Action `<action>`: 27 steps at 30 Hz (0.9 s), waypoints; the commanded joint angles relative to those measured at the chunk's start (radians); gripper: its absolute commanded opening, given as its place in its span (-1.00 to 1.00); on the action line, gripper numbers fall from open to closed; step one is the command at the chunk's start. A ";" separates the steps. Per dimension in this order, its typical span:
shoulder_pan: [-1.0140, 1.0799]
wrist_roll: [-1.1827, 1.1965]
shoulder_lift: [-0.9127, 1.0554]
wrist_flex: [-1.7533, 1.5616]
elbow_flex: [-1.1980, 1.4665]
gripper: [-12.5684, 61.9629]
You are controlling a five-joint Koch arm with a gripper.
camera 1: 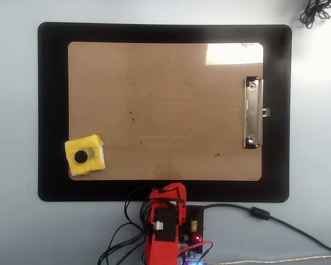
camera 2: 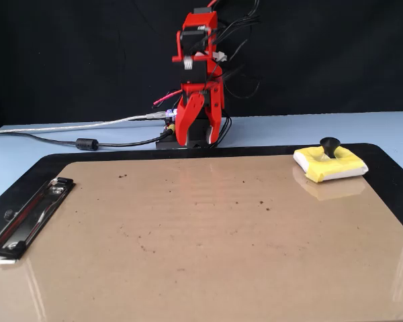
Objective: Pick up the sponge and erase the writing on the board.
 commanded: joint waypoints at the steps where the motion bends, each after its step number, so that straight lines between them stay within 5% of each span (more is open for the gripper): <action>1: 0.018 -0.132 0.048 0.071 -0.002 0.25; 27: 0.018 -0.178 0.046 0.087 0.066 0.26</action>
